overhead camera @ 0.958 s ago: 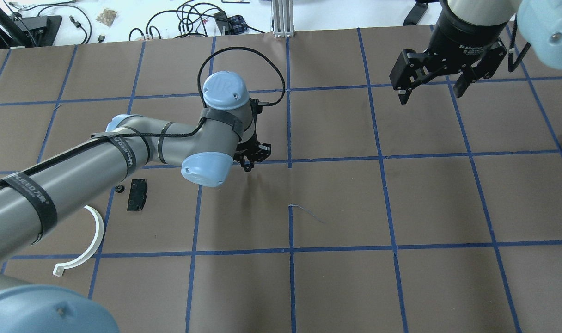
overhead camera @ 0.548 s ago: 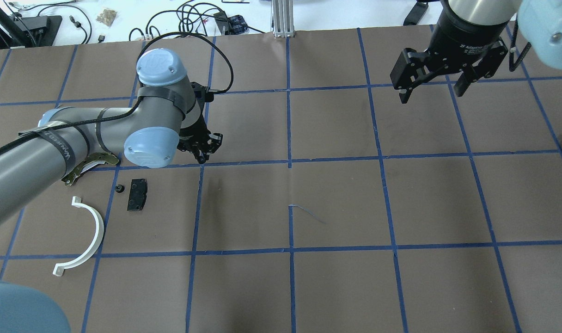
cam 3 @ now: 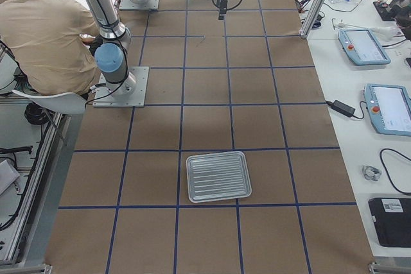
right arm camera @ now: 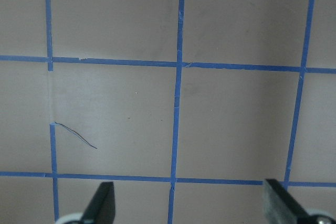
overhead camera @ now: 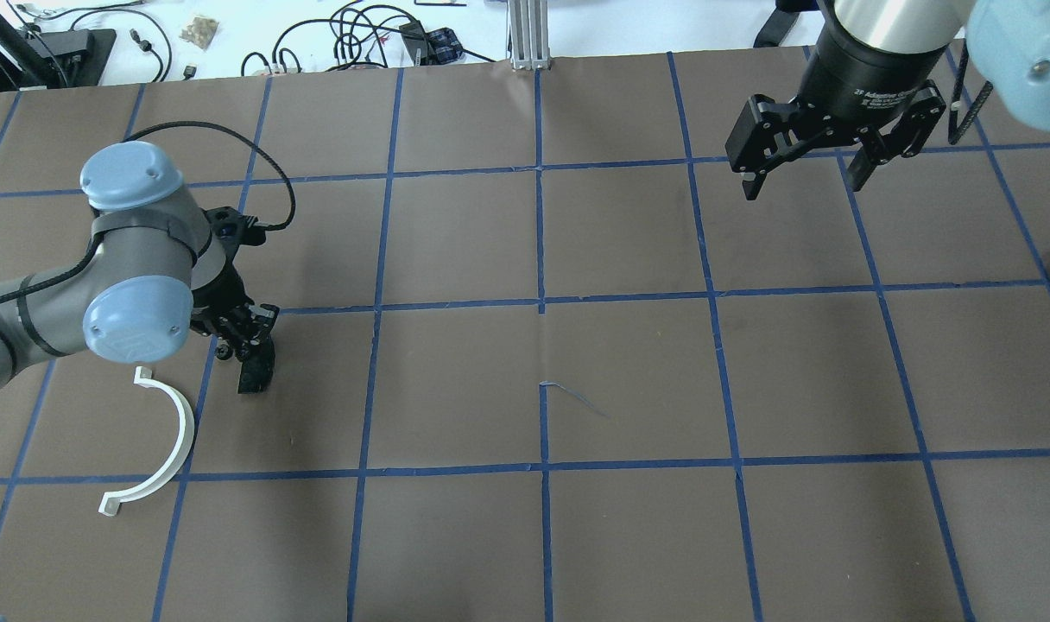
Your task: Place bearing gear from tray to pile
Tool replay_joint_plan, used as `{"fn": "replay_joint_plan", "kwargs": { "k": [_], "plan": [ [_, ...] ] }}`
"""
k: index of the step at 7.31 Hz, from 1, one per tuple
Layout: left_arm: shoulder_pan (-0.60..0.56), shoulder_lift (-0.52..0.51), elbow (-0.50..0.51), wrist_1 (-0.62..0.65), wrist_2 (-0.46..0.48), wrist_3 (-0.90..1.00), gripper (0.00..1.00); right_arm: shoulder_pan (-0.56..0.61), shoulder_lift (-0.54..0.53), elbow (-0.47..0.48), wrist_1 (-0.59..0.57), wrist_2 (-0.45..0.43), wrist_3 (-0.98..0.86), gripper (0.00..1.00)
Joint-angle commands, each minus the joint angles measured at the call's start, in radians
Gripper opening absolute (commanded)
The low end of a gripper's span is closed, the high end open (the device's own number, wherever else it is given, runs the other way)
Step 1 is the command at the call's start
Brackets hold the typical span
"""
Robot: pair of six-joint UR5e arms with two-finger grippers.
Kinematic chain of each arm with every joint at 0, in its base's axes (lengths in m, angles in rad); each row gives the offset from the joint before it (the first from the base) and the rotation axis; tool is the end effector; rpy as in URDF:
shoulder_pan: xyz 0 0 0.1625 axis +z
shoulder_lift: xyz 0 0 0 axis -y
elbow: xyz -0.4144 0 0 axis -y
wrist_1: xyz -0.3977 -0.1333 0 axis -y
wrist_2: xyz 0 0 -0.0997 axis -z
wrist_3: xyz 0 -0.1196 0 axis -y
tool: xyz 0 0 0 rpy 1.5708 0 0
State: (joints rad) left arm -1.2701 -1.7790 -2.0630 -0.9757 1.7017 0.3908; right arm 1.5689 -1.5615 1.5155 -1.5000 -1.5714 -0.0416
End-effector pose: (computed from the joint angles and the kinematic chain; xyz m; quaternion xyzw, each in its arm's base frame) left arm 0.0287 -0.4899 0.1832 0.0483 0.9953 0.0715 0.0437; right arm 0.1323 -0.4981 0.4731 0.0199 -0.9997 -0.0124 0.0000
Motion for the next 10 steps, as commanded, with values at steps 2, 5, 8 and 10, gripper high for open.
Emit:
{"fn": "replay_joint_plan", "kwargs": {
  "k": [2,5,8,10],
  "plan": [
    [0.106,0.007,-0.068,0.032,-0.025,0.059,0.0,0.0,0.0,0.0,-0.003,0.001,0.005,1.0],
    [0.109,-0.014,-0.083,0.072,-0.024,0.062,0.45,0.0,0.0,0.0,-0.005,-0.01,0.005,1.0],
    [0.101,0.007,-0.071,0.069,-0.028,0.059,1.0,-0.001,0.0,0.0,0.0,-0.013,0.005,1.0],
    [0.074,0.056,0.053,-0.072,-0.103,0.048,1.0,-0.001,0.0,0.0,0.0,-0.013,0.005,1.0]
  ]
}}
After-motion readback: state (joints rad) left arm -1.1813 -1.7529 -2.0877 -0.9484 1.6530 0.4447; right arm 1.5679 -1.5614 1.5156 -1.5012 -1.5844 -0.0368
